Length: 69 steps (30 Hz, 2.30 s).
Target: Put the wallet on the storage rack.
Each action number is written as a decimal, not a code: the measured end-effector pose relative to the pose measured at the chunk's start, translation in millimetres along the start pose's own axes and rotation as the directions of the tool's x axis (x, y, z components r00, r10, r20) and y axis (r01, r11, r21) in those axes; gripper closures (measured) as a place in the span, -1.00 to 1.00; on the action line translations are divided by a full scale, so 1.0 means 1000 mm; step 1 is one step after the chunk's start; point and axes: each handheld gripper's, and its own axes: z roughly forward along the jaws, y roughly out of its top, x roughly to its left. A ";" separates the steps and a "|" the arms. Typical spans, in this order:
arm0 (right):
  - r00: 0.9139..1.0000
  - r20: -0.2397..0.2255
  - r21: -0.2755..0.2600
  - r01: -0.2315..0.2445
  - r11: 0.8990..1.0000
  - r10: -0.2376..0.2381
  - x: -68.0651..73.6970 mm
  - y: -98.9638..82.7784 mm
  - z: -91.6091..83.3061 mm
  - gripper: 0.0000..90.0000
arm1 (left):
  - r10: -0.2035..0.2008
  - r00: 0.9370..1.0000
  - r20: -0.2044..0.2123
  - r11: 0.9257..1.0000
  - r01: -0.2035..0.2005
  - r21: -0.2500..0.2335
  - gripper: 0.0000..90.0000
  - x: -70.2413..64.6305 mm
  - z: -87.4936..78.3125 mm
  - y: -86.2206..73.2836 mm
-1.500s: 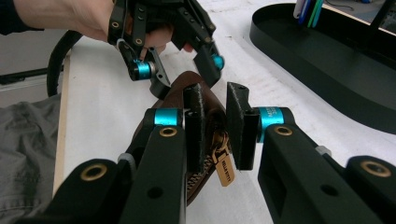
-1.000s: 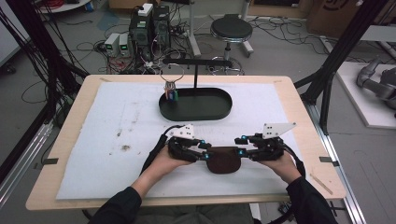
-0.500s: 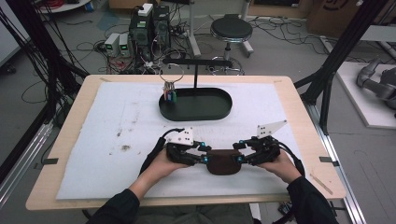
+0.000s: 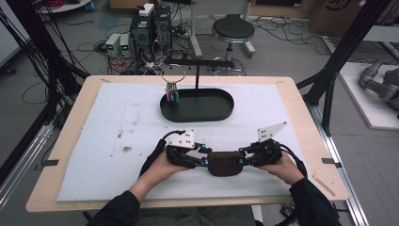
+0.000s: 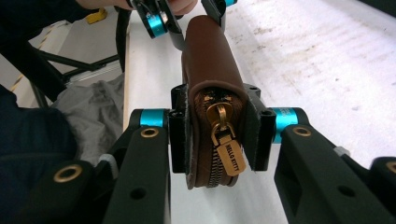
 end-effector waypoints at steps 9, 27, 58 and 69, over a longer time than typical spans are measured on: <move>0.997 0.083 -0.043 0.011 0.999 -0.007 0.000 0.006 -0.007 0.55 | -0.047 0.993 -0.109 0.998 0.043 -0.037 -0.20 0.001 -0.034 0.009; 0.952 0.305 -0.164 0.025 0.986 0.027 -0.028 0.070 -0.002 0.55 | -0.116 0.915 -0.387 0.989 0.070 -0.130 -0.36 -0.017 -0.141 -0.029; 0.859 0.496 -0.151 -0.059 0.987 0.127 -0.110 0.123 0.090 0.55 | -0.109 0.866 -0.488 0.986 0.032 -0.162 -0.36 -0.025 -0.156 -0.048; 0.847 0.519 -0.132 -0.058 0.990 0.119 -0.120 0.117 0.105 0.55 | -0.104 0.872 -0.479 0.987 0.031 -0.158 -0.36 -0.027 -0.155 -0.049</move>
